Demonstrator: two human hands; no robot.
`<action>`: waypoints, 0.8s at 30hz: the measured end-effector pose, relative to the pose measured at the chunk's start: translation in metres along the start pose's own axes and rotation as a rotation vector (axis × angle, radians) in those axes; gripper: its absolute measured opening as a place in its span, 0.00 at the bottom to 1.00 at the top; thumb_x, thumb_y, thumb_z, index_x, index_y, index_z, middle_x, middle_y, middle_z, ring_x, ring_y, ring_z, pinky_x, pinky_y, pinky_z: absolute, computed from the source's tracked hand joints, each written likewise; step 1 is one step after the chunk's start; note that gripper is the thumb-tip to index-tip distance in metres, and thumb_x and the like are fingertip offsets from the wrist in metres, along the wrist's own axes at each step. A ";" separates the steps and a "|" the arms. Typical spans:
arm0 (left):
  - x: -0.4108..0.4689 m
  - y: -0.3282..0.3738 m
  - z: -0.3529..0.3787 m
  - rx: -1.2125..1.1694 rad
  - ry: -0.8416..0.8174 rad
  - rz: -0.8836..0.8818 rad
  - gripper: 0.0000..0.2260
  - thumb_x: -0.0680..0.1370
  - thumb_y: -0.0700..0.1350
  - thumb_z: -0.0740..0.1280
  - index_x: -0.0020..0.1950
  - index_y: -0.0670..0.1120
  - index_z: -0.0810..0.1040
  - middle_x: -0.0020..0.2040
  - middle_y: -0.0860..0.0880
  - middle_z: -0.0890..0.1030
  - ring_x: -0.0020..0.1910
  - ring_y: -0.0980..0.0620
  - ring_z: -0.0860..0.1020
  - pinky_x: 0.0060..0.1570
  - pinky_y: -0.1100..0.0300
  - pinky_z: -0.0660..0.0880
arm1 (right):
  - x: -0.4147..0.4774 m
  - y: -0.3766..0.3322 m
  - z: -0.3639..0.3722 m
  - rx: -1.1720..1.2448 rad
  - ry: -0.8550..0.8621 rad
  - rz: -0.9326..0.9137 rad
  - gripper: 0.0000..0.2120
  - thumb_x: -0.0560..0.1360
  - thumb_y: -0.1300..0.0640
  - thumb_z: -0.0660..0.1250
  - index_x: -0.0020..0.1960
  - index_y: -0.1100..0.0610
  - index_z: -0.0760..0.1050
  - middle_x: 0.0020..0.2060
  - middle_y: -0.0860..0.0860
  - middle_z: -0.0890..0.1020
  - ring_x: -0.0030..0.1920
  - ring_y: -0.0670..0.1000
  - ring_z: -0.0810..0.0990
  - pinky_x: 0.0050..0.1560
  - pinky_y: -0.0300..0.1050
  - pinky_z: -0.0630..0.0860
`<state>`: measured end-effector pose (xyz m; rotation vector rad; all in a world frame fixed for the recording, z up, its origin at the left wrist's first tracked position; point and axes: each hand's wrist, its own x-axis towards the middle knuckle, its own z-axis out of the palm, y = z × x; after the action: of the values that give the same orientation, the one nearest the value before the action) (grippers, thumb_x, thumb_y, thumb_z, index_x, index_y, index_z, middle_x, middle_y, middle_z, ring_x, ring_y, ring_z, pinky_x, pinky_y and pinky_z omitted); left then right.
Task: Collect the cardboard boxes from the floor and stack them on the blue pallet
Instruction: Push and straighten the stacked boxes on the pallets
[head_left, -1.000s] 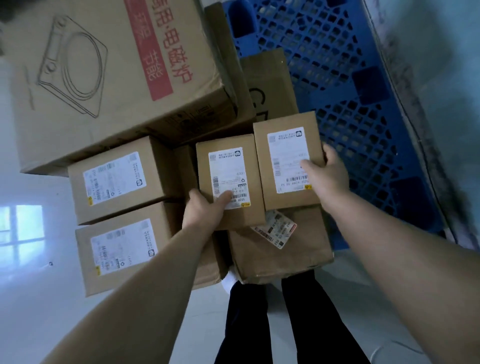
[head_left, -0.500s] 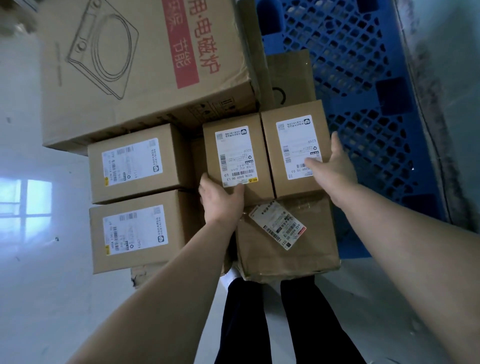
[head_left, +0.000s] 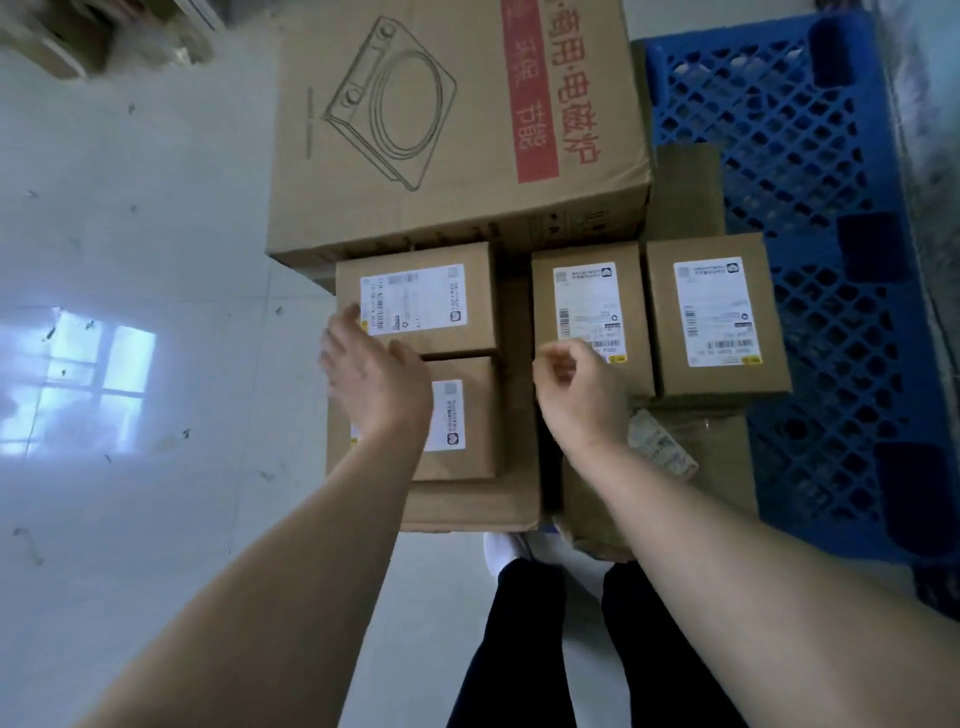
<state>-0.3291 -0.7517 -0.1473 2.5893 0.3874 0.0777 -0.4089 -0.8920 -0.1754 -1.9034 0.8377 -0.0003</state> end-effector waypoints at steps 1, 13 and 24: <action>0.015 -0.016 -0.007 0.059 0.017 -0.111 0.24 0.77 0.39 0.61 0.73 0.45 0.61 0.72 0.46 0.63 0.71 0.44 0.62 0.65 0.45 0.64 | -0.011 0.000 0.010 -0.017 -0.022 0.054 0.06 0.75 0.48 0.66 0.50 0.47 0.76 0.45 0.43 0.81 0.46 0.46 0.80 0.43 0.43 0.77; 0.019 -0.103 -0.030 0.023 -0.641 -0.310 0.23 0.77 0.64 0.58 0.68 0.55 0.67 0.57 0.47 0.78 0.54 0.43 0.78 0.54 0.45 0.79 | -0.073 0.031 0.048 0.053 -0.137 0.441 0.21 0.71 0.35 0.66 0.54 0.49 0.73 0.49 0.47 0.80 0.47 0.50 0.79 0.40 0.43 0.70; -0.109 -0.028 -0.023 0.061 -1.026 -0.343 0.29 0.71 0.68 0.67 0.54 0.44 0.70 0.46 0.42 0.82 0.33 0.45 0.85 0.31 0.51 0.82 | -0.096 0.081 -0.081 0.199 0.226 0.464 0.22 0.68 0.43 0.72 0.58 0.51 0.74 0.52 0.47 0.79 0.48 0.48 0.77 0.38 0.40 0.70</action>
<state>-0.4433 -0.7486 -0.1396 2.2026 0.4130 -1.3169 -0.5546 -0.9247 -0.1670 -1.5069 1.3663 -0.0151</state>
